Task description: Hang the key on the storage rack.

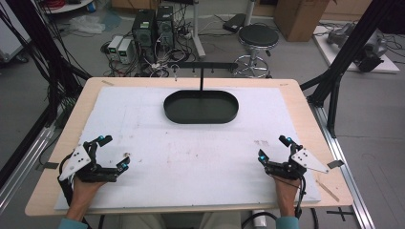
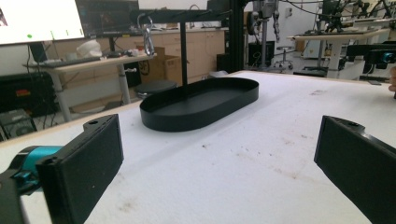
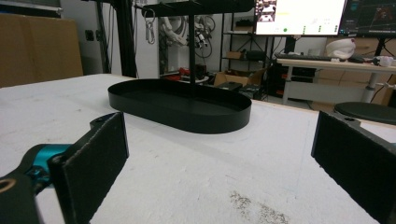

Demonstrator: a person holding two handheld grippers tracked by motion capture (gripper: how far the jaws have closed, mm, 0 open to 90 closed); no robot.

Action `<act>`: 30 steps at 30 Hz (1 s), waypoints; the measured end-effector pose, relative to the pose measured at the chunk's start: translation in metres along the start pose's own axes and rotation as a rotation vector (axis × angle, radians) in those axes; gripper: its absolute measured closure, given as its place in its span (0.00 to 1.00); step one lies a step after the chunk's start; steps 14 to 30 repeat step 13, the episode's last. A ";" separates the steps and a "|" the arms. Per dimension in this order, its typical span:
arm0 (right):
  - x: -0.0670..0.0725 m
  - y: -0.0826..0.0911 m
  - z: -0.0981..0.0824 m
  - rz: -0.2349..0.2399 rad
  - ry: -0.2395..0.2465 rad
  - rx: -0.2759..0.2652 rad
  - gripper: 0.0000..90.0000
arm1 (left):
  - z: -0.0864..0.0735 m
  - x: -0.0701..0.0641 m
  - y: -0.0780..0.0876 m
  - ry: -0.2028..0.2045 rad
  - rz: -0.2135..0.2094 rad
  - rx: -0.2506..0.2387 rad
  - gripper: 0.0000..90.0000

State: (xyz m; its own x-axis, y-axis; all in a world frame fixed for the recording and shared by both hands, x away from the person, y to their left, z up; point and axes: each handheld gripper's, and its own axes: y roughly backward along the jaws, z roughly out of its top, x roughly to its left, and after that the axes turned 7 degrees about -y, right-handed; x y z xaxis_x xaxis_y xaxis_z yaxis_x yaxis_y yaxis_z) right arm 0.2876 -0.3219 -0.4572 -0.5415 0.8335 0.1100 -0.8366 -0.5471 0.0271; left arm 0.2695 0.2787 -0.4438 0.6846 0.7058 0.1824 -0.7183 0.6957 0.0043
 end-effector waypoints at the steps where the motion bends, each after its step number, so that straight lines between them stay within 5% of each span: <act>1: 0.000 0.000 0.000 0.000 0.000 0.000 0.03 | -0.003 0.000 0.000 0.016 0.002 -0.003 0.02; 9: 0.000 0.000 0.000 -0.002 0.002 -0.001 0.03 | -0.015 0.002 0.006 0.070 0.042 -0.043 0.02; 30: 0.001 0.000 0.000 -0.006 -0.001 -0.001 0.03 | -0.015 0.000 0.005 0.053 0.049 -0.037 0.02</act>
